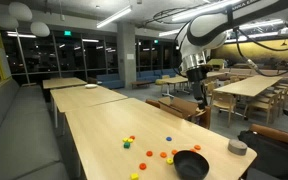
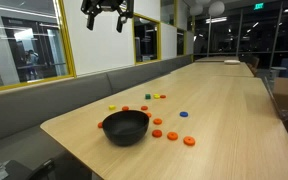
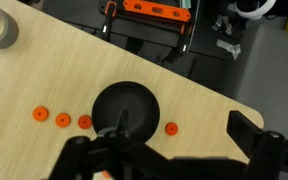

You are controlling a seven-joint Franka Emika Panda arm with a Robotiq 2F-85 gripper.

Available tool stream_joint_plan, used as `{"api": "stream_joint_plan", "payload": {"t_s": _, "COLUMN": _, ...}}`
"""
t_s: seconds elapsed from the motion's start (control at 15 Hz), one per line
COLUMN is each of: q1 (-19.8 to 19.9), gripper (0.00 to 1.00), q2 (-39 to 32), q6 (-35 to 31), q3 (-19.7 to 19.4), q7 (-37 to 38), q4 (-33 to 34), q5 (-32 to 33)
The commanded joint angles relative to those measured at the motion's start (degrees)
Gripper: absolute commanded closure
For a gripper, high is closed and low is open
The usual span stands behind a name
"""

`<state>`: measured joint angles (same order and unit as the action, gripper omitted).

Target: Place three orange rings inside the black bowl

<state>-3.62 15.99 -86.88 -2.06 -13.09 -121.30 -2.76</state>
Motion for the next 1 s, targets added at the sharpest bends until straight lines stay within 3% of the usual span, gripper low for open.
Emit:
{"api": "stream_joint_plan", "payload": {"t_s": 0.0, "q1": 0.6, "gripper": 0.00, "q2": 0.0, "q6": 0.1, "q3": 0.5, "q7": -0.1, "q4": 0.3, "q5": -0.1}}
{"api": "stream_joint_plan", "payload": {"t_s": 0.53, "q1": 0.7, "gripper": 0.00, "q2": 0.1, "q6": -0.5, "q3": 0.4, "q7": 0.4, "q4": 0.3, "q5": -0.3}}
{"api": "stream_joint_plan", "payload": {"t_s": 0.93, "q1": 4.9, "gripper": 0.00, "q2": -3.0, "q6": -11.6, "q3": -1.7, "q7": 9.9, "q4": -2.1, "q5": -1.9}}
